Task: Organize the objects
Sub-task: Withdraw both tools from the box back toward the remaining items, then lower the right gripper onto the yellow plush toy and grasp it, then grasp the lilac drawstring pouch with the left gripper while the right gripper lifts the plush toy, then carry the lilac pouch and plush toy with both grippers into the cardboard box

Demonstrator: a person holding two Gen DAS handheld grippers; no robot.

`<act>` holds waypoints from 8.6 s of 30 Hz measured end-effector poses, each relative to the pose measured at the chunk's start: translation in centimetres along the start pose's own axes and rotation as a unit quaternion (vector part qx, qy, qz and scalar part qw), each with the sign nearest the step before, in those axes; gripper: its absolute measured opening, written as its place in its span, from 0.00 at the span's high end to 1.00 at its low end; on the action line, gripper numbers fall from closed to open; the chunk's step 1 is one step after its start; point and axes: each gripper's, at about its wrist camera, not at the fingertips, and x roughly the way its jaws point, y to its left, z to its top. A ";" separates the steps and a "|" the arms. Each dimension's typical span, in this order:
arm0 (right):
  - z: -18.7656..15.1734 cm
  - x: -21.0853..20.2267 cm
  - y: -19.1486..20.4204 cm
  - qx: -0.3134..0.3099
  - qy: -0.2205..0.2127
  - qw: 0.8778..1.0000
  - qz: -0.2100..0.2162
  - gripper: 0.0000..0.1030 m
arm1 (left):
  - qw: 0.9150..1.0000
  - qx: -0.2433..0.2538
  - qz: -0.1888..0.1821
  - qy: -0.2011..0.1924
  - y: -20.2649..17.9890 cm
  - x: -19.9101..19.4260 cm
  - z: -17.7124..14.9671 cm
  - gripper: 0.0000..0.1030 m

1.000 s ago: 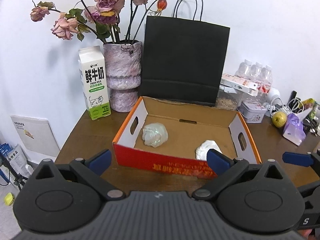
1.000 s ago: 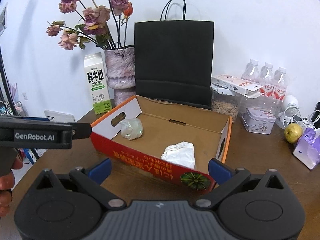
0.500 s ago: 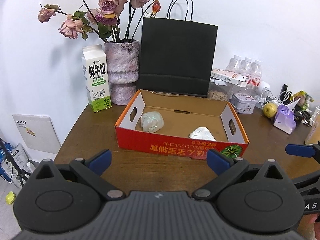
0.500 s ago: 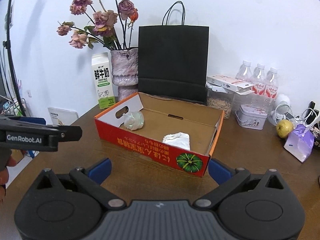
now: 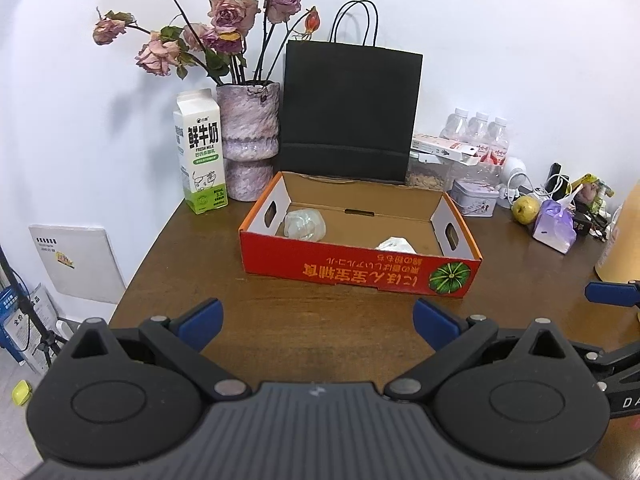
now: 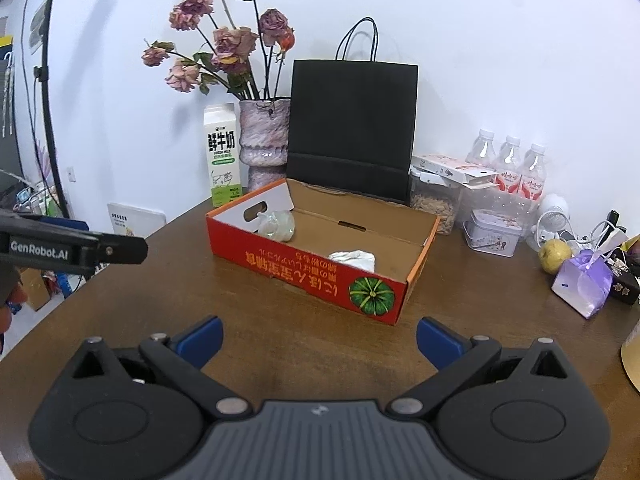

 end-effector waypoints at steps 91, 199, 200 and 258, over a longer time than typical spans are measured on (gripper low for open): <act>-13.9 0.6 3.1 0.096 0.060 0.993 0.016 0.02 | 0.999 -0.044 0.002 0.028 4.0 -8.7 -15.1 0.00; -13.1 -11.3 -1.4 0.047 -0.138 0.989 0.018 0.14 | 0.996 0.036 -0.027 0.081 -9.9 -6.7 -15.9 0.92; -12.9 -11.3 -1.3 0.047 -0.138 0.989 0.018 0.14 | 0.996 0.036 -0.026 0.079 -9.8 -6.8 -15.8 0.92; -0.6 0.4 -0.2 0.013 -0.121 0.992 0.036 0.14 | 0.999 -0.008 -0.020 0.048 -3.1 2.3 -2.9 0.92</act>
